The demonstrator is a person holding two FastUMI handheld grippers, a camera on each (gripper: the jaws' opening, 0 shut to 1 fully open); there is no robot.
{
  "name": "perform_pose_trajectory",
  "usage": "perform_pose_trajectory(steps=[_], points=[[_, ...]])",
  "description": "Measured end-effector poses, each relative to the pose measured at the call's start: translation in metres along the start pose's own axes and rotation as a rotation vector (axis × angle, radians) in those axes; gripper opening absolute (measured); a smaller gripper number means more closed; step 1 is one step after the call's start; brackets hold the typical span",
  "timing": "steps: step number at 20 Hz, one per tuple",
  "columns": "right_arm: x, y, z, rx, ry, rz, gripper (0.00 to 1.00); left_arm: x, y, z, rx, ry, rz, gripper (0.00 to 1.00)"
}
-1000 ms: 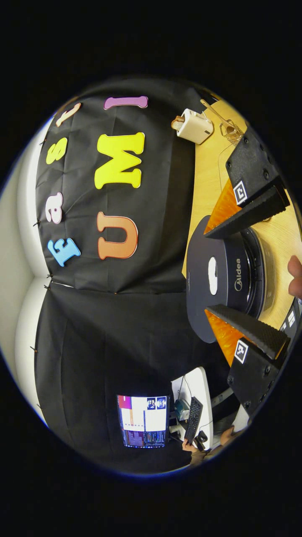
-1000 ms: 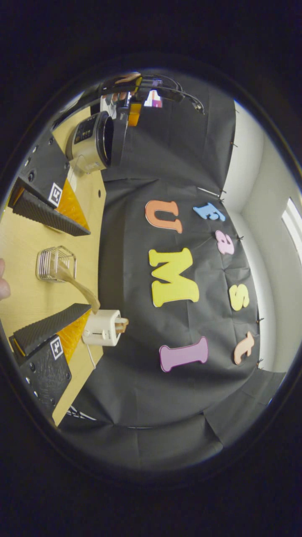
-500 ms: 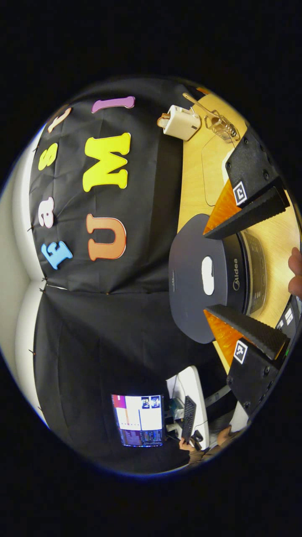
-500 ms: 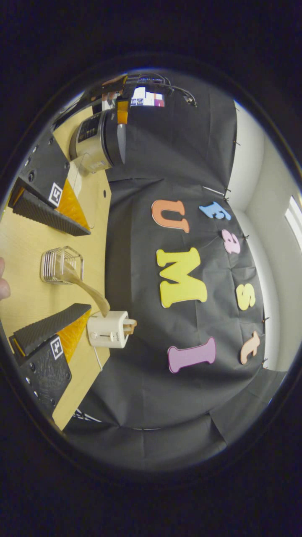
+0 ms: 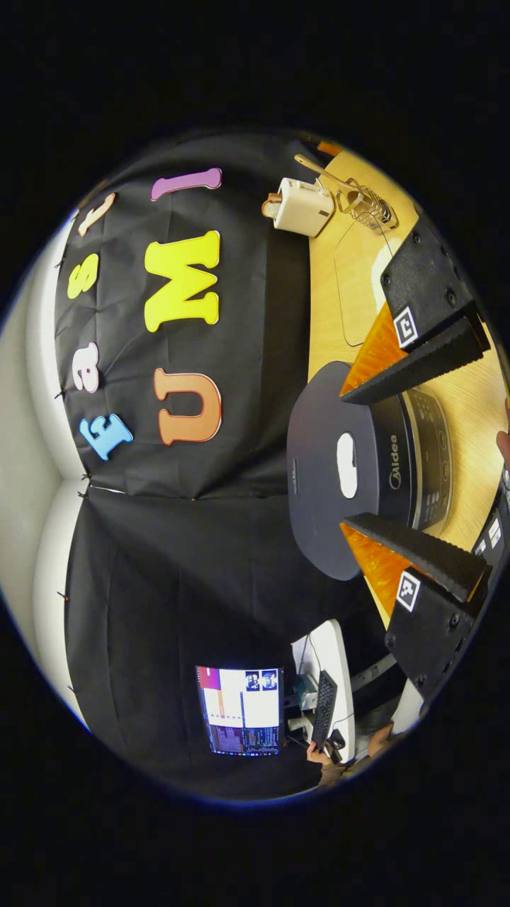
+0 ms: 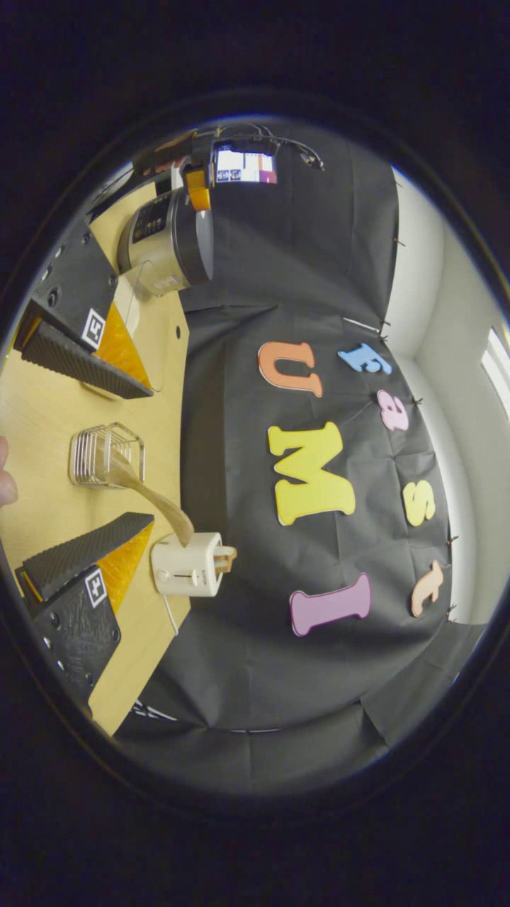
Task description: Close the left gripper, press the button to open the rice cooker; take a wooden spoon from the chopstick holder with the right hand, scoop a spoonful of rice and pour it into the rice cooker, then put the wooden spoon back into the chopstick holder.
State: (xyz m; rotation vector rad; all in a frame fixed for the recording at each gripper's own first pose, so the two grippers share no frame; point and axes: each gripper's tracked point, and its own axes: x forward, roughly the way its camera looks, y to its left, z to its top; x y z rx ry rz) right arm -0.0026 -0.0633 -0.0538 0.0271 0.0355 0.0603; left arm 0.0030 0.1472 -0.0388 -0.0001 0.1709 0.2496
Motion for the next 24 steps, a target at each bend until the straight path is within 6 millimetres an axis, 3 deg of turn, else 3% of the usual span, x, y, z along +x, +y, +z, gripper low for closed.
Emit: perform_pose_trajectory(steps=[5, 6, 7, 9, 12, 13, 15, 17, 18, 24], points=[[0.0, 0.001, 0.007, -0.008, -0.017, -0.01, 0.92, 0.002, 0.0, 0.005, 0.019, -0.026, 0.024, 0.97], [-0.001, 0.001, 0.009, -0.013, -0.022, -0.014, 0.96, 0.001, -0.002, 0.005, 0.016, -0.024, 0.022, 0.97], [-0.003, 0.0, 0.012, -0.016, -0.027, -0.018, 0.92, 0.0, -0.005, 0.007, 0.011, -0.02, 0.019, 0.98], [-0.006, -0.003, 0.019, -0.013, -0.046, -0.032, 0.95, -0.005, -0.012, 0.02, 0.004, -0.047, 0.01, 0.98], [-0.009, -0.004, 0.029, -0.017, -0.074, -0.047, 0.96, -0.017, -0.041, 0.045, 0.011, -0.112, -0.054, 0.98], [-0.012, -0.004, 0.034, -0.019, -0.082, -0.049, 0.91, -0.022, -0.052, 0.052, 0.01, -0.134, -0.08, 0.97], [-0.015, -0.004, 0.037, -0.023, -0.093, -0.056, 0.96, -0.03, -0.077, 0.062, -0.006, -0.176, -0.134, 0.97], [-0.019, -0.009, 0.042, -0.039, -0.105, -0.082, 0.91, -0.04, -0.1, 0.063, -0.004, -0.188, -0.189, 0.98], [-0.02, -0.01, 0.044, -0.039, -0.113, -0.092, 0.96, -0.044, -0.108, 0.063, -0.009, -0.194, -0.202, 0.97], [-0.031, -0.02, 0.054, -0.061, -0.14, -0.146, 0.95, -0.062, -0.156, 0.051, -0.012, -0.182, -0.326, 0.98]])
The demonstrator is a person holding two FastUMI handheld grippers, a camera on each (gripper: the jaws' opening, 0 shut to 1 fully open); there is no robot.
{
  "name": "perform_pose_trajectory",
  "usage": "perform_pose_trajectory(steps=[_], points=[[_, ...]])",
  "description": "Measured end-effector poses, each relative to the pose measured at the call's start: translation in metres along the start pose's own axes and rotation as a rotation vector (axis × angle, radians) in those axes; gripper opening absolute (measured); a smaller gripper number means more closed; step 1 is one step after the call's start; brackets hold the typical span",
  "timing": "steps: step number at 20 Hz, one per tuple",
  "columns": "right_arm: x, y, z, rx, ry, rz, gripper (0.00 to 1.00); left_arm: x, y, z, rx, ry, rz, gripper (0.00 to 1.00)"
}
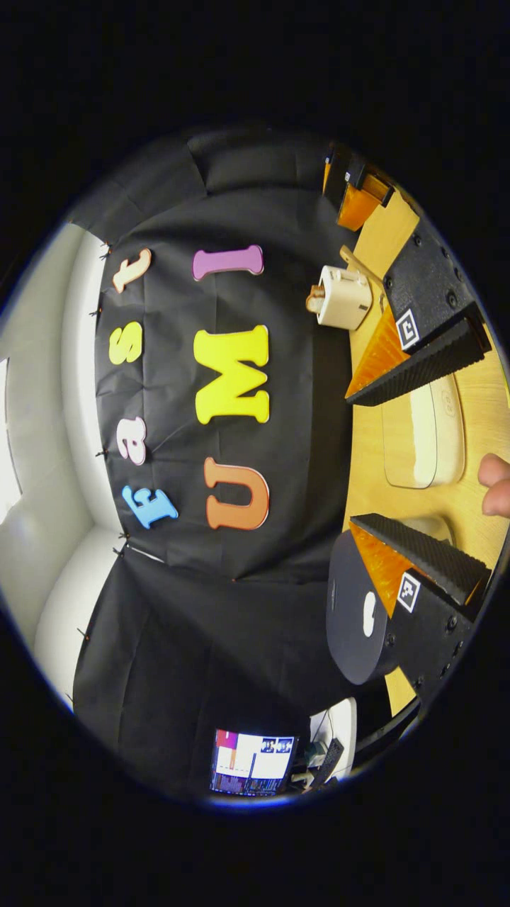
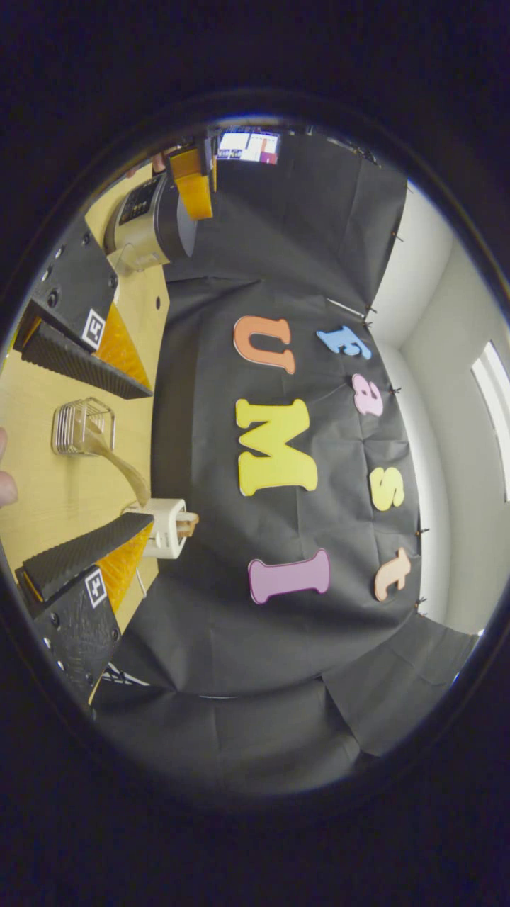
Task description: Close the left gripper, press the button to open the rice cooker; take a wooden spoon from the chopstick holder with the right hand, scoop a spoonful of rice and pour it into the rice cooker, then put the wooden spoon back into the chopstick holder.
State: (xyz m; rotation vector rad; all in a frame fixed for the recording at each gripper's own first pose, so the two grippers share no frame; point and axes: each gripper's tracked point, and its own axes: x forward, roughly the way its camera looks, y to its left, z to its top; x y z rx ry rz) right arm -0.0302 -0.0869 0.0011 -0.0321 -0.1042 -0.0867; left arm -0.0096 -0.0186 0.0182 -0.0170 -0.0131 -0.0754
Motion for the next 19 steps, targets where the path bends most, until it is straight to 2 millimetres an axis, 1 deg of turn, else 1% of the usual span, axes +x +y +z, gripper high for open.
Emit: perform_pose_trajectory(steps=[1, 2, 3, 4, 5, 6, 7, 9, 11, 12, 13, 14, 15, 16, 17, 18, 19], points=[[-0.003, 0.0, 0.001, -0.009, -0.007, -0.004, 0.95, 0.0, -0.003, -0.002, 0.015, 0.0, -0.012, 0.98], [-0.005, 0.0, 0.002, -0.013, -0.011, -0.009, 0.91, -0.001, -0.006, -0.005, 0.023, -0.001, -0.015, 0.98], [-0.006, -0.001, 0.002, -0.015, -0.011, -0.016, 0.95, -0.003, -0.008, -0.004, 0.025, -0.009, -0.012, 0.98], [-0.007, -0.001, 0.002, -0.016, -0.01, -0.024, 0.95, -0.005, -0.015, -0.006, 0.013, -0.014, -0.024, 0.98], [-0.008, -0.002, 0.003, -0.017, -0.013, -0.033, 0.91, -0.008, -0.026, -0.009, 0.002, -0.016, -0.054, 0.98], [-0.008, -0.003, 0.005, -0.017, -0.019, -0.039, 0.91, -0.011, -0.032, -0.01, -0.001, -0.024, -0.078, 0.97], [-0.008, -0.002, 0.007, -0.016, -0.024, -0.046, 0.95, -0.012, -0.034, -0.009, 0.006, -0.022, -0.085, 0.98], [-0.009, 0.0, 0.009, -0.013, -0.031, -0.055, 0.95, -0.016, -0.026, -0.009, 0.022, -0.031, -0.067, 0.99], [-0.008, 0.005, 0.011, -0.009, -0.033, -0.056, 0.95, -0.017, -0.027, -0.009, 0.051, -0.035, -0.074, 0.99], [-0.008, 0.008, 0.012, -0.003, -0.035, -0.051, 0.91, -0.018, -0.024, -0.007, 0.069, -0.042, -0.068, 1.0], [-0.009, 0.013, 0.014, 0.001, -0.036, -0.046, 0.95, -0.02, -0.021, -0.005, 0.091, -0.052, -0.063, 1.0], [-0.008, 0.017, 0.013, 0.0, -0.032, -0.041, 0.91, -0.02, -0.015, -0.002, 0.109, -0.065, -0.048, 0.99], [-0.009, 0.021, 0.012, -0.004, -0.025, -0.036, 0.91, -0.02, -0.01, 0.001, 0.116, -0.076, -0.034, 0.99], [-0.009, 0.024, 0.013, -0.005, -0.023, -0.032, 0.95, -0.02, -0.009, 0.0, 0.115, -0.078, -0.034, 0.99], [-0.008, 0.027, 0.014, 0.001, -0.021, -0.03, 0.91, -0.02, -0.009, -0.001, 0.108, -0.075, -0.04, 0.99], [-0.006, 0.031, 0.017, 0.007, -0.024, -0.025, 0.95, -0.019, -0.007, -0.001, 0.1, -0.073, -0.044, 0.99], [-0.006, 0.034, 0.021, 0.01, -0.028, -0.024, 0.92, -0.017, -0.006, -0.001, 0.093, -0.071, -0.046, 1.0]])
